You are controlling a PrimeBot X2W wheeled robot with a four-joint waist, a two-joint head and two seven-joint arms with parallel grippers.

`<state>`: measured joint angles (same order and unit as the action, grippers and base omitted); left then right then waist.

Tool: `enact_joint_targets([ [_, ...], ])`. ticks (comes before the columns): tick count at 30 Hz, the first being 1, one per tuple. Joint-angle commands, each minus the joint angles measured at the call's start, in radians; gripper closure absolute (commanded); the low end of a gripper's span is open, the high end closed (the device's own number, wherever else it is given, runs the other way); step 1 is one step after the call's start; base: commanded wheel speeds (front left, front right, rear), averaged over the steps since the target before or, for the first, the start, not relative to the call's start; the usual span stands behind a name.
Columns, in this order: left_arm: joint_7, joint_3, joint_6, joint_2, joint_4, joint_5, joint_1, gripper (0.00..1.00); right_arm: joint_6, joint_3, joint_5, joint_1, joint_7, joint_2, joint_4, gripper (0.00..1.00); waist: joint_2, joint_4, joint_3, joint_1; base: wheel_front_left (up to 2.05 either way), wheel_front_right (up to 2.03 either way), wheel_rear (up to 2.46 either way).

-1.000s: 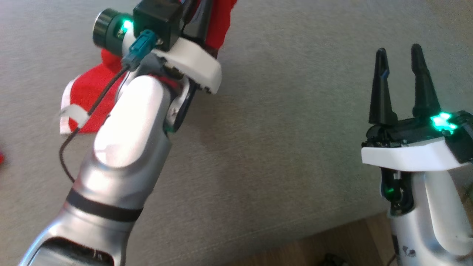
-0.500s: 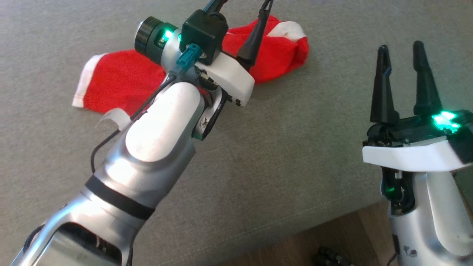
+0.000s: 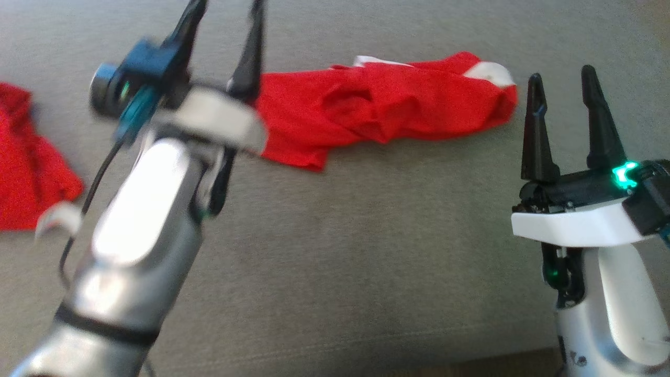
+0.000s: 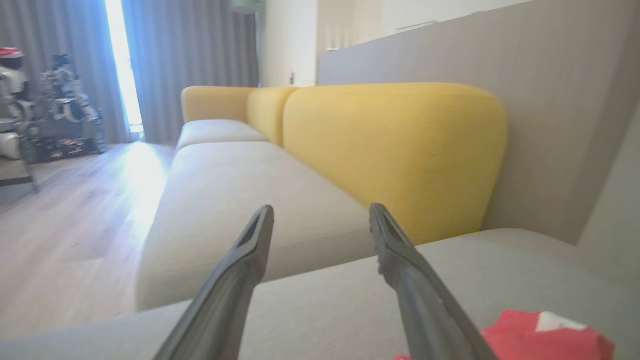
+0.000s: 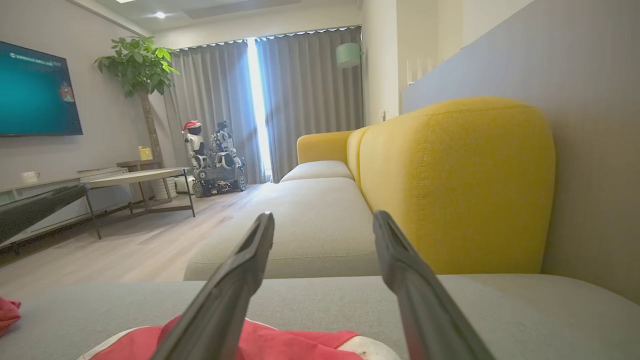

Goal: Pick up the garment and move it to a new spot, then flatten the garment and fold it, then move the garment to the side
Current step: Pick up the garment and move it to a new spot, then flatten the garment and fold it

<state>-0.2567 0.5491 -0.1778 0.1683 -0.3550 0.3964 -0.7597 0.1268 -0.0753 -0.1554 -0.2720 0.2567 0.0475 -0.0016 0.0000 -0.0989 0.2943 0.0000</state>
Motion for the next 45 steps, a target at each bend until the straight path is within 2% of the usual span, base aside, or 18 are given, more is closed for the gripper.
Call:
enact_joint_targets([
  [1, -0.005, -0.045, -0.004, 0.038, 0.049, -0.009, 0.028, 0.00, 0.004, -0.014, 0.012, 0.009, 0.005, 0.003, -0.026, 0.00, 0.0000, 0.065, -0.046, 0.0000, 0.00, 0.00, 0.00],
  [4, -0.005, -0.101, -0.001, 0.074, 0.125, -0.010, 0.157, 0.00, 0.004, -0.007, 0.035, 0.032, 0.005, 0.003, -0.013, 0.00, 0.0000, 0.106, -0.072, 0.0000, 0.00, 0.00, 0.00],
  [8, -0.005, -0.187, 0.005, 0.074, 0.223, -0.015, 0.323, 0.00, 0.004, 0.004, 0.057, 0.067, 0.005, 0.003, 0.000, 0.00, 0.0000, 0.144, -0.097, 0.0000, 0.00, 0.00, 0.00],
  [11, -0.005, -0.244, 0.022, 0.050, 0.269, -0.039, 0.426, 0.00, 0.004, 0.005, 0.063, 0.091, 0.005, 0.003, 0.009, 0.00, 0.0000, 0.158, -0.114, 0.0000, 0.00, 0.00, 0.00],
  [17, -0.005, -0.335, 0.075, -0.038, 0.302, -0.093, 0.541, 0.00, 0.004, -0.013, 0.075, 0.116, 0.005, 0.003, 0.019, 0.00, 0.0000, 0.166, -0.128, 0.0000, 0.00, 0.00, 0.00],
  [21, -0.005, -0.379, 0.110, -0.078, 0.303, -0.121, 0.561, 0.00, 0.004, -0.038, 0.081, 0.119, 0.005, 0.003, 0.020, 0.00, 0.0000, 0.168, -0.132, 0.0000, 0.00, 0.00, 0.00],
  [25, -0.005, -0.399, 0.142, -0.101, 0.294, -0.146, 0.563, 0.00, 0.004, -0.158, 0.099, 0.103, -0.019, 0.003, 0.052, 0.00, 0.0000, 0.177, -0.124, 0.0000, 0.00, 0.00, 0.00],
  [34, -0.005, -0.395, 0.189, -0.117, 0.271, -0.139, 0.548, 0.00, 0.004, -0.254, 0.130, 0.003, -0.151, 0.008, 0.237, 0.00, 0.0000, 0.243, -0.064, 0.0000, 0.00, 0.00, 0.00],
  [45, -0.005, -0.351, 0.178, -0.118, 0.269, -0.063, 0.504, 0.00, 0.004, -0.239, 0.161, -0.116, -0.206, 0.004, 0.421, 0.00, 0.0000, 0.328, 0.028, 0.0000, 0.00, 0.00, 0.00],
])
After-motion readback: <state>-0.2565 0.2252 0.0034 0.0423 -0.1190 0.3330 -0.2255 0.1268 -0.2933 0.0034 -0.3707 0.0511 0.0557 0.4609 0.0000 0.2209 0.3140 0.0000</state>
